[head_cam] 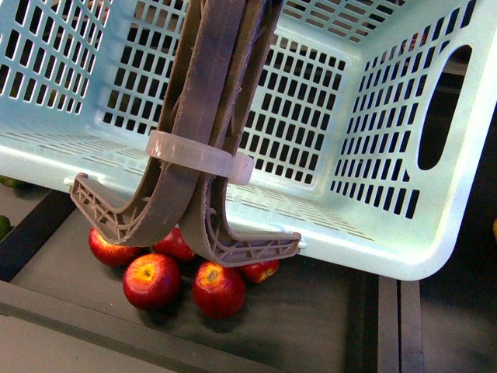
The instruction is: Pick mango and avocado into basket
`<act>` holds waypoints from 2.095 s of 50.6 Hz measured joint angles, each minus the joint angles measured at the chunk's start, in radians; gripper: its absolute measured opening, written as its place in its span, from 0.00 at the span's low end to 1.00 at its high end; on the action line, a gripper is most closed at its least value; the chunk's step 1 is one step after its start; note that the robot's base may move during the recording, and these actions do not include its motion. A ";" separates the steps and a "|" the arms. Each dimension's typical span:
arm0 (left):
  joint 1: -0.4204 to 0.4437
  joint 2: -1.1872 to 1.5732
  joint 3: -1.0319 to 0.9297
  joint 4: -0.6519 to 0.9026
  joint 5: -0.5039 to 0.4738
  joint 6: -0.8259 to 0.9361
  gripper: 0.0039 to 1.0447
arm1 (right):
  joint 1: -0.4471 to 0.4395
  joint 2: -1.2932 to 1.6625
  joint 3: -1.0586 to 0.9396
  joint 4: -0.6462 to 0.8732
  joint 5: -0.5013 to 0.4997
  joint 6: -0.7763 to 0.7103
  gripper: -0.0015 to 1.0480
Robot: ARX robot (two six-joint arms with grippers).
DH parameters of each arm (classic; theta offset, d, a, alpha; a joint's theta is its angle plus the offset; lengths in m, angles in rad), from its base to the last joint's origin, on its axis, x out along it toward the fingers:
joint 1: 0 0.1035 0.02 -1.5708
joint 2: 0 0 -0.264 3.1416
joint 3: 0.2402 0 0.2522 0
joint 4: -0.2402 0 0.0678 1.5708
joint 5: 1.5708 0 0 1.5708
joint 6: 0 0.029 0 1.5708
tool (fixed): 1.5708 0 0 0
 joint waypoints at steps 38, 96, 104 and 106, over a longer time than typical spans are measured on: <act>0.000 0.000 0.000 0.000 0.000 0.000 0.06 | -0.029 -0.219 -0.203 0.172 -0.021 0.238 0.60; 0.000 0.000 0.000 0.000 0.000 0.000 0.05 | 0.937 -1.883 -0.826 -0.441 0.225 0.695 0.60; 0.000 0.000 0.000 0.000 0.000 0.000 0.05 | 0.996 -1.769 -0.831 -0.343 0.287 0.714 0.60; 0.000 0.000 0.000 0.000 0.000 0.000 0.05 | 1.004 -1.749 -0.831 -0.329 0.295 0.720 0.60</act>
